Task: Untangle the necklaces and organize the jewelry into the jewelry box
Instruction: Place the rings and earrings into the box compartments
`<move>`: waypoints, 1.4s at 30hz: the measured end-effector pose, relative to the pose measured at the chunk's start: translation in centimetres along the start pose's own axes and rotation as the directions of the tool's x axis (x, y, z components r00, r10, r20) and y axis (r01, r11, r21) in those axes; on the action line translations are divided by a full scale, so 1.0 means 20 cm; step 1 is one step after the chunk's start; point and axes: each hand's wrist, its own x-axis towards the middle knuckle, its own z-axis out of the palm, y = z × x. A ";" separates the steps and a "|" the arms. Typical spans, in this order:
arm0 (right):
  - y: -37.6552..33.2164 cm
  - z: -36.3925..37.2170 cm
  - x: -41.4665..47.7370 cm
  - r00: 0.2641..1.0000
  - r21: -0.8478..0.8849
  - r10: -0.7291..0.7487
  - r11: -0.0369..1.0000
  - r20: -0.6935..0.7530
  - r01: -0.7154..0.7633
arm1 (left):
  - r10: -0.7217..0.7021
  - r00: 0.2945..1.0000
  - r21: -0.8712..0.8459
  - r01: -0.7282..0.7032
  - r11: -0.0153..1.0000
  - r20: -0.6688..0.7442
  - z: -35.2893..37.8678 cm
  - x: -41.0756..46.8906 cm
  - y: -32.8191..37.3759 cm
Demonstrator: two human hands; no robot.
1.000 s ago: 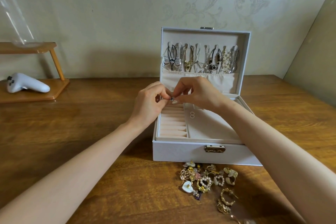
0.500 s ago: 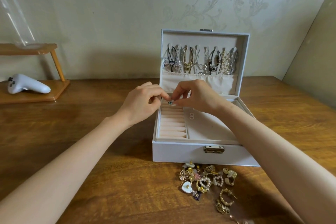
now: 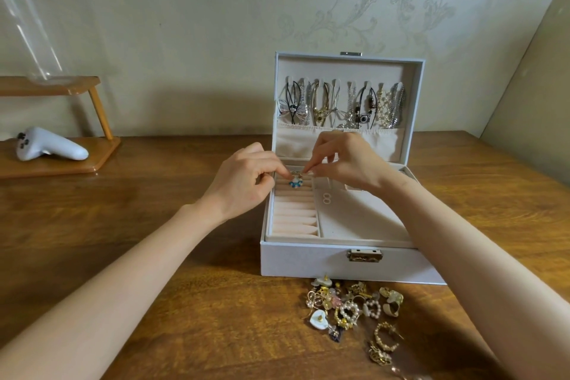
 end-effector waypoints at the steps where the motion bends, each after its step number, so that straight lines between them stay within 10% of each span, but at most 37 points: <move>1: -0.01 0.00 0.00 1.000 -0.002 0.007 1.000 0.013 -0.007 | 0.005 1.000 0.005 -0.005 1.000 -0.006 0.00 0.00 0.00; 42: -0.04 0.05 -0.01 0.988 -0.128 0.083 0.989 0.127 -0.067 | 0.085 0.996 0.083 -0.086 0.993 0.021 0.03 -0.02 0.03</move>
